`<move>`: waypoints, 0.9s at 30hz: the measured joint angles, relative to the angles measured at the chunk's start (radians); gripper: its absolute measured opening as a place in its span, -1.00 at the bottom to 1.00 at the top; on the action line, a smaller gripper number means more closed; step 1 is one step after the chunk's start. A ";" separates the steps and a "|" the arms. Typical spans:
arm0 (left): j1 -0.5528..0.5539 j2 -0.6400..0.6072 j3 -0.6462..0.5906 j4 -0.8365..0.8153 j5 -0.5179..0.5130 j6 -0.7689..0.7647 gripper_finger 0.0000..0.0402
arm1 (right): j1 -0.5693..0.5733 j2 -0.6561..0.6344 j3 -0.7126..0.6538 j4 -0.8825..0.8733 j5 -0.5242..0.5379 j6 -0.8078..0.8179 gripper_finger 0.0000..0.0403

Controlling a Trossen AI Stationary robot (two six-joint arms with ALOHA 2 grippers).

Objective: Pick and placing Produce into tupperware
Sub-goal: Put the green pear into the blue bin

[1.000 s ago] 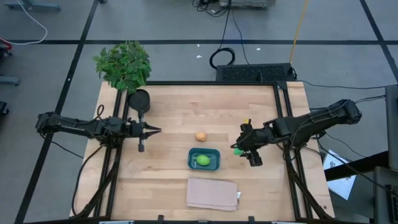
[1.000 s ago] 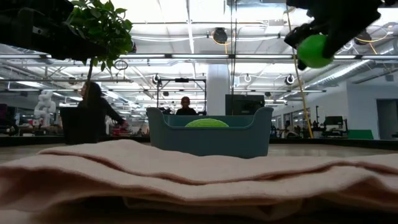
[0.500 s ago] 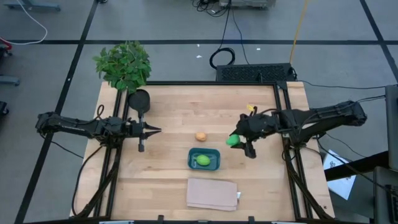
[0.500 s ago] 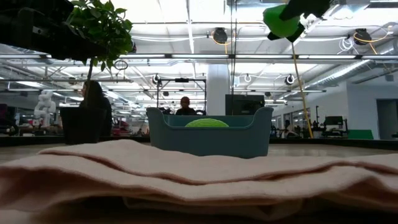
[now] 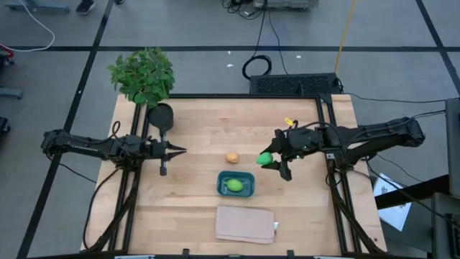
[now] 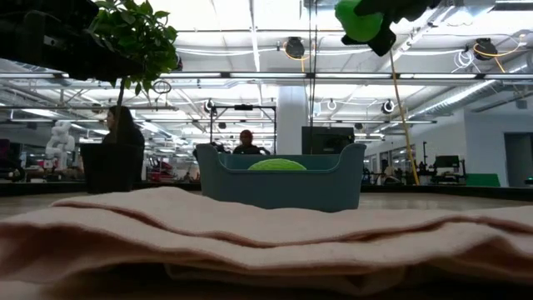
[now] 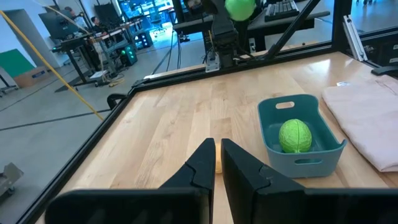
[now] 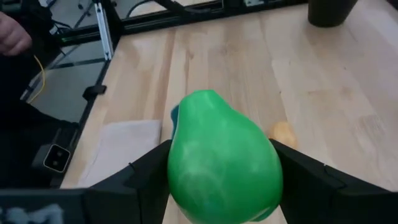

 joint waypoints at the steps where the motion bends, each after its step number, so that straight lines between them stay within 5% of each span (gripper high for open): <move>1: 0.000 0.000 0.000 0.000 0.000 0.000 -0.85 | -0.006 0.013 -0.003 0.007 -0.003 0.000 0.15; 17: 0.000 0.000 0.000 0.000 0.000 0.019 -0.85 | -0.082 0.353 0.052 0.144 -0.232 -0.060 0.15; 27: 0.000 0.000 0.000 0.000 0.000 0.019 -0.85 | -0.088 0.461 0.302 -0.075 -0.235 -0.177 0.15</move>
